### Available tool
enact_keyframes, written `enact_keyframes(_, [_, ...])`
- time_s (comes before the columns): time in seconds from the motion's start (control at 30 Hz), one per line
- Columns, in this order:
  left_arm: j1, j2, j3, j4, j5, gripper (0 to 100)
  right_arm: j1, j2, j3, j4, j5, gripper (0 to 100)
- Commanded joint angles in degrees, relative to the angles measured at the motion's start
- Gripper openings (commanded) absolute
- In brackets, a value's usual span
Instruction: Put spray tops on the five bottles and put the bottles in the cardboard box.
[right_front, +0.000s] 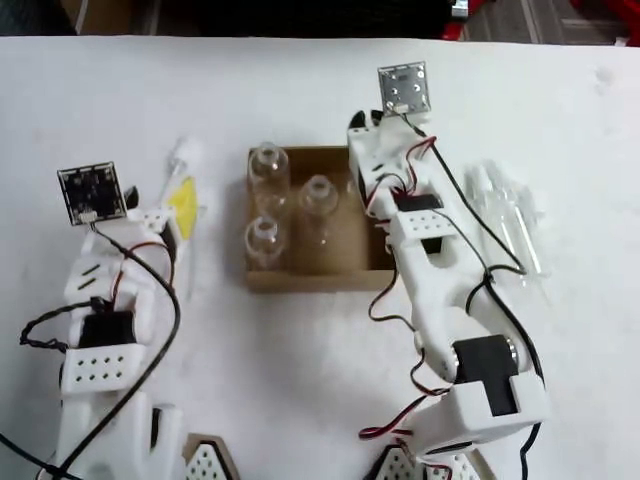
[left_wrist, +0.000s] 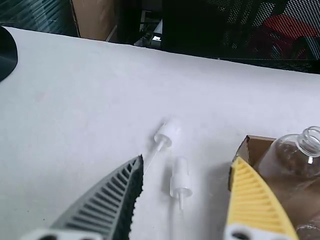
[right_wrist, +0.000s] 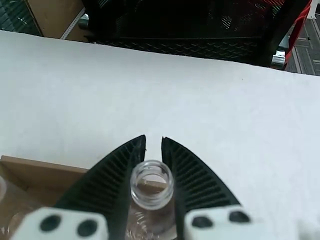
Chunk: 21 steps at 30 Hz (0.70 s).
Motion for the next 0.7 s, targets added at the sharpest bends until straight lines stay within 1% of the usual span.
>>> enact_keyframes(0.0, [0.57,-1.45,-0.44,-1.32,-0.88,27,0.48,-0.40,-0.18,-1.19,-0.79,2.2])
enact_keyframes(0.13, [0.57,-1.45,-0.44,-1.32,-0.88,27,0.22,-0.40,-0.18,-1.01,-0.79,3.3])
enact_keyframes(0.3, [0.57,-1.45,-0.44,-1.23,-0.88,27,0.22,-0.40,-0.18,-0.84,-0.79,13.6])
enact_keyframes(0.47, [0.57,-1.45,-0.44,-1.23,-0.88,27,0.22,-0.66,-0.09,-0.66,-0.97,13.8])
enact_keyframes(0.67, [0.57,-1.45,-0.44,-1.23,-0.88,27,0.13,-3.21,-0.09,2.86,-1.23,13.9])
